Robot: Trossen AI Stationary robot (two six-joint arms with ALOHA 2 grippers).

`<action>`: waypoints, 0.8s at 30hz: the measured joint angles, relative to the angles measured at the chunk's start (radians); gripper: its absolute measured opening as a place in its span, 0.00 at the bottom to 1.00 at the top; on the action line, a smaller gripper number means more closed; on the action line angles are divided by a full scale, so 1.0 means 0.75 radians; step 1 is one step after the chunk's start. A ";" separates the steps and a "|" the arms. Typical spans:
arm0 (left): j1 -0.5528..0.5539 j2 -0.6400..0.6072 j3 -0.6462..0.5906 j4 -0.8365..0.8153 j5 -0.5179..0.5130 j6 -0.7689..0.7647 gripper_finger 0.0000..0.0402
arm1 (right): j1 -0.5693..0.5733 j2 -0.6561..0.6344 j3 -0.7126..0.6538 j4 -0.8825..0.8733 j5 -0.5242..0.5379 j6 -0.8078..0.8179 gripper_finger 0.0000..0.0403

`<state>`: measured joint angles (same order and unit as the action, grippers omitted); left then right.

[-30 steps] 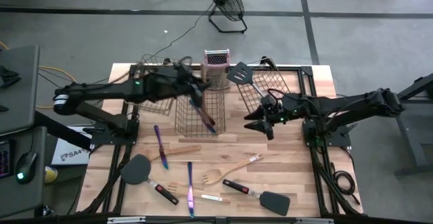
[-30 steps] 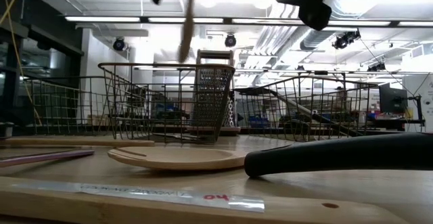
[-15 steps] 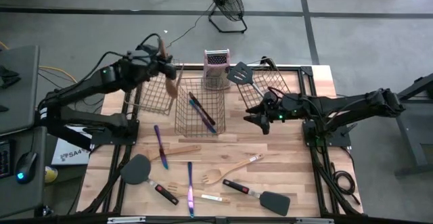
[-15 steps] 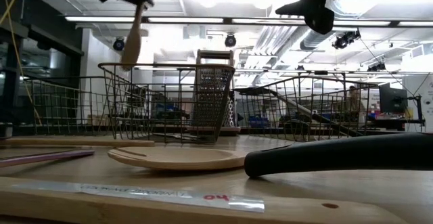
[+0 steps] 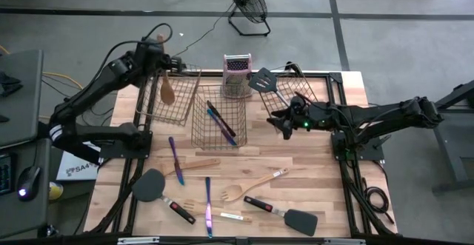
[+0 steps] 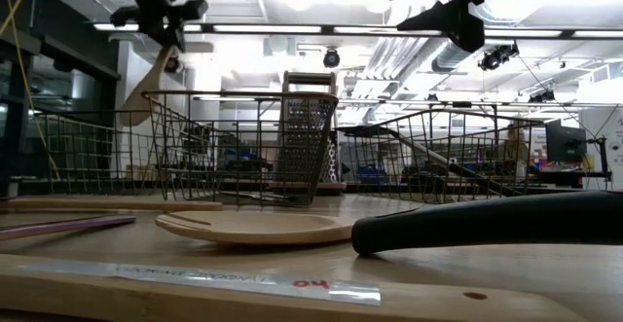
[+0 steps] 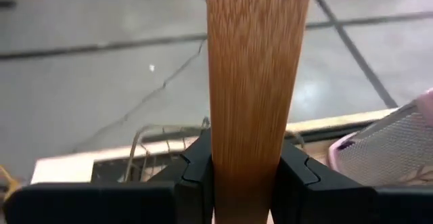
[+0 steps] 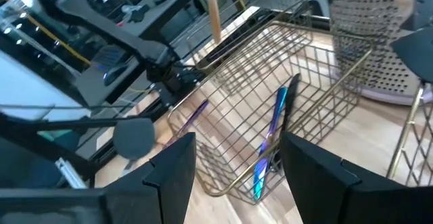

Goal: Pick & Place Kitchen Items
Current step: Put the brown serving spoon into the left wire basket

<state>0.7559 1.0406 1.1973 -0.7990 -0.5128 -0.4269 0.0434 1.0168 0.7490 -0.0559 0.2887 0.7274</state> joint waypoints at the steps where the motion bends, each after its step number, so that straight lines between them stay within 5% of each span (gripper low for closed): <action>1: 0.031 0.014 0.000 0.004 0.039 -0.001 0.22 | 0.000 0.000 0.000 0.000 0.006 0.009 0.51; 11: 0.222 0.212 0.000 0.005 0.277 -0.032 0.22 | -0.001 0.000 0.000 -0.002 0.047 0.013 0.51; 24: 0.276 0.301 -0.050 -0.042 0.286 -0.109 0.22 | -0.001 0.001 0.000 -0.058 0.072 0.068 0.51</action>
<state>0.9630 1.2663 1.1599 -0.8304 -0.2984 -0.5085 0.0429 1.0176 0.7490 -0.0990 0.3424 0.7784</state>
